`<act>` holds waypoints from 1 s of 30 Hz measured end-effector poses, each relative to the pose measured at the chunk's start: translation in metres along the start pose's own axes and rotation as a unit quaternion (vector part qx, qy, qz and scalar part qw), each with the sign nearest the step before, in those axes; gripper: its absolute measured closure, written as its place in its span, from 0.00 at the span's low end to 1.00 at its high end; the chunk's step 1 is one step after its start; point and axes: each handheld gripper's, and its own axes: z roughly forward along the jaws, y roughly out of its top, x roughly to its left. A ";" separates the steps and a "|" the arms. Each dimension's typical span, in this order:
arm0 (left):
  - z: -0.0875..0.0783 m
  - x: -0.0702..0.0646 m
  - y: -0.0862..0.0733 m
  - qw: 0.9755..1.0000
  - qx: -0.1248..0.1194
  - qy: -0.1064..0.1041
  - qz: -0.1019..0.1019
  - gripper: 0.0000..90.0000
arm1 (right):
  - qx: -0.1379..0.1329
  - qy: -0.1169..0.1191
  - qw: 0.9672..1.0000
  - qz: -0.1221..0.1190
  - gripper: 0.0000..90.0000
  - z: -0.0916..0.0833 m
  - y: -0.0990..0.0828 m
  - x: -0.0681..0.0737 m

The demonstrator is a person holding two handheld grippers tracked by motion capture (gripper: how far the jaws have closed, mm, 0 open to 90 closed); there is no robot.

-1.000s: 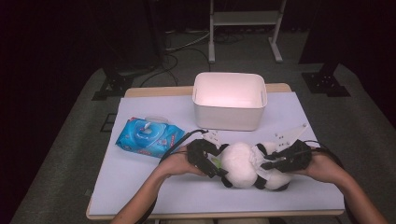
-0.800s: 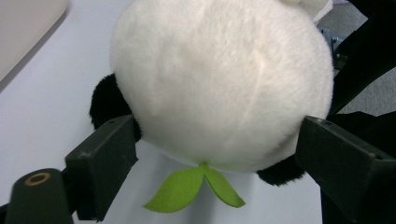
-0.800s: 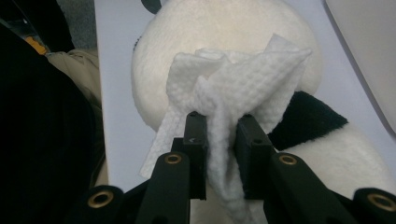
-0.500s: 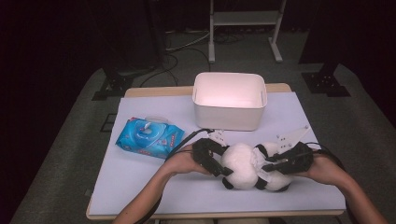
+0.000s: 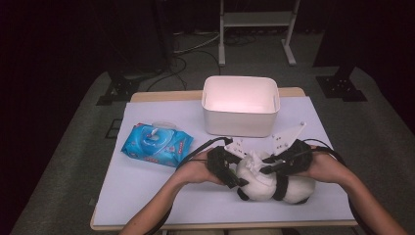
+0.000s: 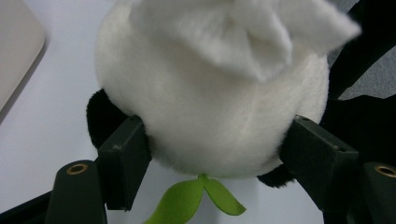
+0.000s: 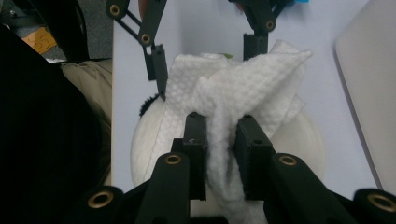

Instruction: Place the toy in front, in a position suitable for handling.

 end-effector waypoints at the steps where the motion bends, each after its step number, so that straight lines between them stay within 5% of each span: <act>1: 0.000 0.001 -0.001 1.000 0.002 0.001 0.002 0.29 | 0.001 0.002 1.000 -0.002 0.84 0.002 0.003 -0.001; 10: 0.003 0.000 -0.009 1.000 0.010 0.002 -0.005 0.29 | 0.009 0.020 1.000 -0.009 0.84 0.016 0.014 -0.008; 21: 0.002 0.004 -0.014 1.000 0.002 -0.002 -0.016 0.29 | 0.032 -0.009 0.998 0.053 0.83 -0.011 -0.029 -0.022; 30: -0.010 0.003 -0.009 1.000 -0.016 -0.007 -0.016 0.23 | 0.026 -0.005 0.999 0.038 0.83 -0.008 -0.033 -0.004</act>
